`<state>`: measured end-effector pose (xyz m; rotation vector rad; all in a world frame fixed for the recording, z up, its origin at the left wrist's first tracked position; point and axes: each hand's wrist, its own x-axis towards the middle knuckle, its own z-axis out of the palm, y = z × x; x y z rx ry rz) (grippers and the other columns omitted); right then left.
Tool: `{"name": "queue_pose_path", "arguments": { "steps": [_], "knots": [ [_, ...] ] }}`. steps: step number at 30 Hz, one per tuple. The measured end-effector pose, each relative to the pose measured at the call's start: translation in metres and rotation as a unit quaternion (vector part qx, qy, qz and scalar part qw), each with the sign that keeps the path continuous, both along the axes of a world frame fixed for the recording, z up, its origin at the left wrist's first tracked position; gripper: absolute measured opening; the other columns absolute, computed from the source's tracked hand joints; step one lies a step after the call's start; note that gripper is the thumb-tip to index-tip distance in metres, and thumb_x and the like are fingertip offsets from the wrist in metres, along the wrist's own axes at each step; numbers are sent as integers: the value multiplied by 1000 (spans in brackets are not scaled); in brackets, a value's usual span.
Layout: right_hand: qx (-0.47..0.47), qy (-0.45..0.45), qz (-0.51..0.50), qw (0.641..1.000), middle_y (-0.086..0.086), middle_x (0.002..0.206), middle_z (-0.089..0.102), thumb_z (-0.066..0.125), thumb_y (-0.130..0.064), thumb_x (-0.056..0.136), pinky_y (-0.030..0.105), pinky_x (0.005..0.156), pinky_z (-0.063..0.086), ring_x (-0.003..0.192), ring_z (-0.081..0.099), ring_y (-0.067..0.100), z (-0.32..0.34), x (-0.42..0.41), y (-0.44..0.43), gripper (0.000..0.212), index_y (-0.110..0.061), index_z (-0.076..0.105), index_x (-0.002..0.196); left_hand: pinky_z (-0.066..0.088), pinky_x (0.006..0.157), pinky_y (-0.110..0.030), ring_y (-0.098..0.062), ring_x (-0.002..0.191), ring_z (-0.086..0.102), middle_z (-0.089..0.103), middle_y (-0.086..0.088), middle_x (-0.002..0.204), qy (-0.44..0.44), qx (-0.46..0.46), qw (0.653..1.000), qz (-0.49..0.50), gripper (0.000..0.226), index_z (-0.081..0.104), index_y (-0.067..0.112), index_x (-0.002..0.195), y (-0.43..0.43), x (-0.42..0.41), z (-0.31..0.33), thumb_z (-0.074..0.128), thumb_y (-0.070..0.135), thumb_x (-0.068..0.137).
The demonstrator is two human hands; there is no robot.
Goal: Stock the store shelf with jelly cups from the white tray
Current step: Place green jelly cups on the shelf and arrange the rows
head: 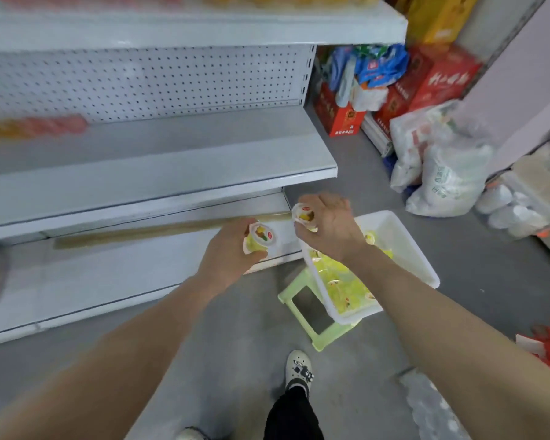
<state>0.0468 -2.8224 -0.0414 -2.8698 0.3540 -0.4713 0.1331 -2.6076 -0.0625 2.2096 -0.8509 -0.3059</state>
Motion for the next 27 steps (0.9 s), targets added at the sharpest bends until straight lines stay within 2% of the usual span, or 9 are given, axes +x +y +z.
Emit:
{"name": "queue_pose_path", "arguments": {
  "steps": [2, 5, 11, 14, 16, 19, 23, 27],
  "knots": [
    [-13, -36, 24, 999, 4, 97, 66, 54, -45, 75, 39, 81, 43, 90, 63, 28, 23, 21, 32, 47, -16, 66, 110, 41, 76, -19, -12, 97, 60, 65, 11, 105, -8, -25, 1000, 17, 52, 55, 26, 119, 38, 11, 20, 81, 32, 74],
    [-27, -77, 57, 995, 7, 94, 65, 56, -46, 75, 41, 78, 43, 83, 63, 31, 57, 51, 79, 48, -14, 67, 109, 45, 75, -25, -9, 90, 62, 65, 12, 103, -34, -40, 997, 55, 53, 54, 28, 118, 92, 26, 52, 81, 36, 73],
    [-27, -114, 117, 986, 9, 96, 66, 52, -50, 77, 44, 84, 42, 88, 63, 30, 118, 109, 164, 52, -14, 68, 111, 43, 71, -23, -5, 86, 62, 66, 12, 103, -79, -68, 987, 120, 54, 53, 28, 118, 188, 50, 104, 82, 36, 73],
    [-39, -113, 143, 982, 8, 97, 66, 49, -52, 78, 45, 86, 44, 89, 63, 30, 145, 135, 196, 53, -16, 68, 111, 42, 73, -22, -4, 86, 61, 65, 13, 105, -93, -74, 981, 151, 61, 51, 28, 127, 223, 62, 123, 80, 38, 74],
    [-42, -100, 160, 981, 7, 101, 66, 51, -52, 80, 43, 89, 40, 93, 62, 29, 163, 153, 213, 51, -18, 66, 115, 43, 77, -24, -5, 87, 62, 63, 14, 104, -105, -77, 977, 171, 66, 48, 27, 131, 240, 73, 136, 80, 39, 74],
    [-39, -102, 194, 975, 6, 105, 65, 57, -50, 81, 41, 91, 37, 97, 61, 28, 188, 180, 234, 51, -19, 59, 121, 45, 72, -23, -4, 85, 63, 65, 15, 101, -132, -82, 970, 185, 58, 52, 28, 124, 261, 95, 155, 79, 40, 74],
    [-18, -116, 239, 964, 3, 99, 65, 63, -46, 80, 39, 85, 38, 92, 59, 26, 216, 222, 253, 45, -19, 51, 113, 51, 78, -26, 0, 89, 62, 67, 14, 102, -136, -88, 965, 206, 54, 53, 31, 121, 276, 132, 178, 79, 40, 75],
    [8, -136, 258, 956, 0, 89, 64, 68, -42, 78, 34, 69, 33, 83, 54, 25, 246, 271, 263, 40, -18, 48, 104, 50, 76, -25, -4, 90, 62, 67, 15, 97, -168, -97, 955, 225, 51, 55, 31, 116, 279, 171, 201, 80, 42, 73]
  ]
}}
